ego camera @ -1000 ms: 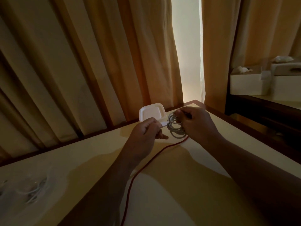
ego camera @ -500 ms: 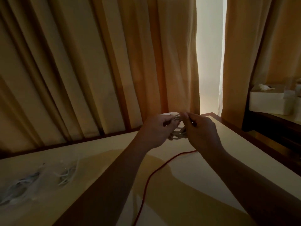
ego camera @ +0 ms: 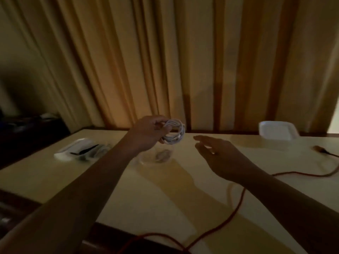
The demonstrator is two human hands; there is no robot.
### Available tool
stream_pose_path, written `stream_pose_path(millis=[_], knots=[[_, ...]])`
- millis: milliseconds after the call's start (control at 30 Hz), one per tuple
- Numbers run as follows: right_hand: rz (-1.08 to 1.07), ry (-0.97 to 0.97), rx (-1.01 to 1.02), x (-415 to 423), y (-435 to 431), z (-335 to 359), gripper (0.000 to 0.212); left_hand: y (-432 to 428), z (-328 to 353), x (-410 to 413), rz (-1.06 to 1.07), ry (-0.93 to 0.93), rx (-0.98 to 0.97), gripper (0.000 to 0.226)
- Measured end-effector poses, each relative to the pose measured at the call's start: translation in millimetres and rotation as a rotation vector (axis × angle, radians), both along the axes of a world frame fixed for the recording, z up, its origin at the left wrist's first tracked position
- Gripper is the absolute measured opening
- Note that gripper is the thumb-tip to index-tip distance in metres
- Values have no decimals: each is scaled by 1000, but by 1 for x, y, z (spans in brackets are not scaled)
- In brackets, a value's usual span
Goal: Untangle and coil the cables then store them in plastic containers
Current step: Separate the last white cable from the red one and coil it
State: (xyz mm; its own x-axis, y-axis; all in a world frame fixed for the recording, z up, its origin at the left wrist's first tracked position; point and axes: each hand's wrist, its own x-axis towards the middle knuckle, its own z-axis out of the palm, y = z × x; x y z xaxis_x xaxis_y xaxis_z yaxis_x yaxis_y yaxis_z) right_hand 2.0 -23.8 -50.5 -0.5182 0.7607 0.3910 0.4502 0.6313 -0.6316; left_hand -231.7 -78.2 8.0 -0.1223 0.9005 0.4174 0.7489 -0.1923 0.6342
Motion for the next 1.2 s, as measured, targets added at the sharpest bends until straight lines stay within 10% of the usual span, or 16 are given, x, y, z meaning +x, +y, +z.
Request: stream_pose_path(millis=[567, 1200], knots=[[5, -226, 38, -87, 0, -30, 50, 22, -53, -59, 39, 776, -193, 36], [-15, -214, 6, -27, 4, -26, 45, -3, -54, -39, 117, 610, -12, 38]])
